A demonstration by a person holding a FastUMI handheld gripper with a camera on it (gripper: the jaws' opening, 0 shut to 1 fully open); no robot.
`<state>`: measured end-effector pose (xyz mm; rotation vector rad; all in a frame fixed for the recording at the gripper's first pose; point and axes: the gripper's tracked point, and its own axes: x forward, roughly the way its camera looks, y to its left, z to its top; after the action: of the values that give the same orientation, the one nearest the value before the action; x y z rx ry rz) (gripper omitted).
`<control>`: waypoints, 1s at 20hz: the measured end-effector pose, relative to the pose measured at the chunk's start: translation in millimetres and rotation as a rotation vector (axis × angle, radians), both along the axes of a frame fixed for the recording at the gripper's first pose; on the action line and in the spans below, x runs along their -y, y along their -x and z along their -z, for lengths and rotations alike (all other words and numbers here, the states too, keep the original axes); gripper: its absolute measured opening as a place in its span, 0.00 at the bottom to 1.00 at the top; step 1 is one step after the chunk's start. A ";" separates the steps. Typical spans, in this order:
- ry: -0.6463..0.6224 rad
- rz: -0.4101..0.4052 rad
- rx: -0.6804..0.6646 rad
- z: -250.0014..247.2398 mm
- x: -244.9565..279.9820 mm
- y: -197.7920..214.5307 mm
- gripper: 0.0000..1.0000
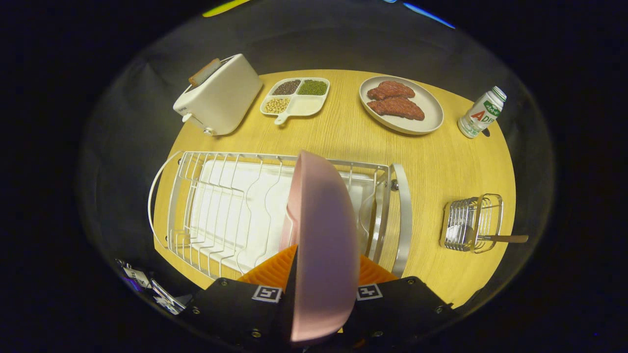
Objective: Take the plate from the dish rack, then take the spoon from the basket and place it into the plate.
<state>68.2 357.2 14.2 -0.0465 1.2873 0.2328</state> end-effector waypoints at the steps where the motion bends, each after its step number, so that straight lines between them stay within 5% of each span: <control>1: 0.016 0.010 -0.011 0.2 4.4 3.5 0.39; 20: 0.200 -0.044 -0.018 -33.6 6.9 -5.6 0.35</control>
<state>73.7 350.3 47.8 -0.2438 1.3247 0.1421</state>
